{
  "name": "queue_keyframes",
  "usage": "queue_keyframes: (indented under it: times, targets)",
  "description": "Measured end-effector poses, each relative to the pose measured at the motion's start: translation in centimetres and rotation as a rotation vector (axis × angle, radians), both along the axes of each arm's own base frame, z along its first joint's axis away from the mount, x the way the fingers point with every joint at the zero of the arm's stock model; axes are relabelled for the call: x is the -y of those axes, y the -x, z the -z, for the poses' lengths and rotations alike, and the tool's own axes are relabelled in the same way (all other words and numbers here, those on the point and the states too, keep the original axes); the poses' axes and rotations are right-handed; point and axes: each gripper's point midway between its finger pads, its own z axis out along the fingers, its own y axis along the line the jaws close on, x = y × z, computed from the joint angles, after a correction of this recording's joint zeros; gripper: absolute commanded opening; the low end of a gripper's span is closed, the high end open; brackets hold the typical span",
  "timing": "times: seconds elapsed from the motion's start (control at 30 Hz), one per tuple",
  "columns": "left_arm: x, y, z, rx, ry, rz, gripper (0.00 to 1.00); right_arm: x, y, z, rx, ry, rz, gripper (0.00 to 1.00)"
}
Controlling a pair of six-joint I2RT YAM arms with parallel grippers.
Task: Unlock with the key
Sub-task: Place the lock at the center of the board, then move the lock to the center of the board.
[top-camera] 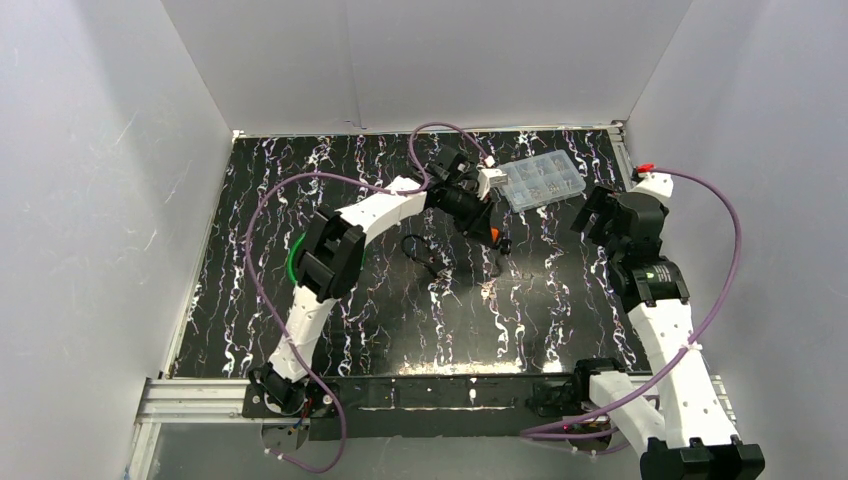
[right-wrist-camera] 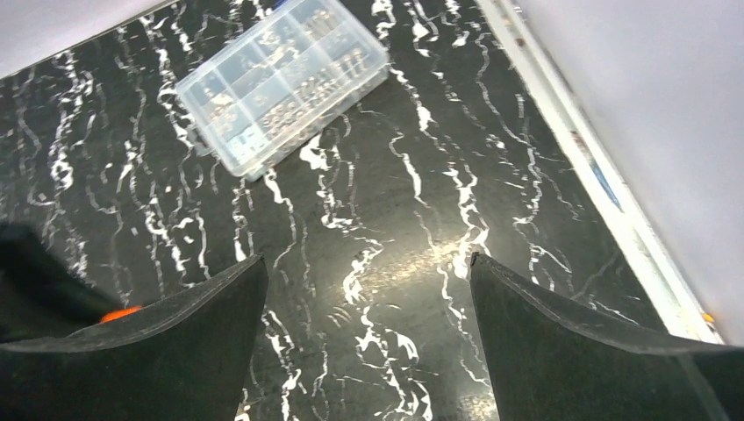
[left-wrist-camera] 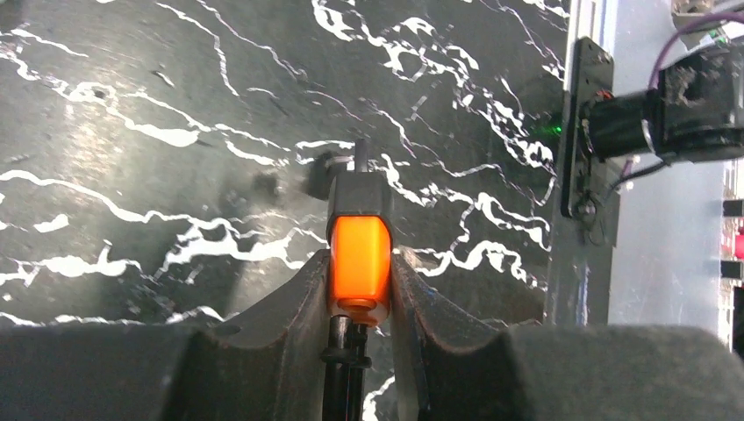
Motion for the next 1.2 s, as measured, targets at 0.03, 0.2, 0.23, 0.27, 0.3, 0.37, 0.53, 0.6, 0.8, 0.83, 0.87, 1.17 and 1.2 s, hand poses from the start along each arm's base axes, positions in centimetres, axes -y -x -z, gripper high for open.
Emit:
queue_keyframes:
  times: [0.03, 0.2, 0.23, 0.27, 0.3, 0.37, 0.53, 0.6, 0.8, 0.83, 0.87, 1.17, 1.2]
  targets:
    - [0.4, -0.5, 0.4, -0.002, 0.003, -0.005, 0.0, -0.4, -0.2, 0.0, -0.003, -0.01, -0.018, 0.92]
    - [1.1, -1.6, 2.7, -0.044, -0.022, -0.023, 0.0, -1.8, -0.4, -0.5, 0.013, -0.06, -0.083, 0.92]
    - [1.2, -1.8, 3.1, -0.05, -0.027, -0.026, 0.0, -1.9, -0.4, -0.6, 0.017, -0.062, -0.083, 0.92]
    - [1.3, -2.0, 3.5, -0.053, -0.032, -0.029, 0.0, -1.8, -0.4, -0.8, 0.022, -0.062, -0.082, 0.92]
    - [1.3, -2.0, 3.9, -0.056, -0.04, -0.031, 0.0, -1.7, -0.4, -0.9, 0.028, -0.061, -0.078, 0.92]
    - [1.0, -2.1, 4.5, -0.063, -0.061, -0.04, 0.1, -1.3, -0.5, -1.1, 0.039, -0.054, -0.063, 0.92]
    - [0.8, -2.1, 4.8, -0.06, -0.079, -0.043, 0.41, -0.1, -1.1, -0.9, 0.035, -0.017, -0.013, 0.93]
    - [0.6, -1.9, 4.9, -0.062, -0.084, -0.038, 0.56, 0.0, -1.4, -0.7, 0.025, -0.008, -0.009, 0.93]
    - [-0.3, -1.1, 4.8, -0.061, -0.106, -0.033, 0.98, -1.1, -1.7, -0.1, 0.007, -0.038, -0.058, 0.93]
    - [-0.5, -1.1, 4.7, -0.06, -0.11, -0.034, 0.98, -1.4, -1.7, 0.1, -0.001, -0.051, -0.071, 0.93]
    - [-0.7, -1.1, 4.4, -0.058, -0.111, -0.037, 0.98, -1.8, -1.8, 0.3, -0.01, -0.064, -0.085, 0.94]
    - [-7.0, -5.1, -5.6, 0.05, -0.039, -0.179, 0.98, -8.5, -1.0, 2.2, -0.123, -0.104, -0.308, 0.94]
    - [-8.7, -5.9, -6.9, 0.077, -0.038, -0.21, 0.98, -9.8, -0.6, 2.3, -0.131, -0.098, -0.352, 0.94]
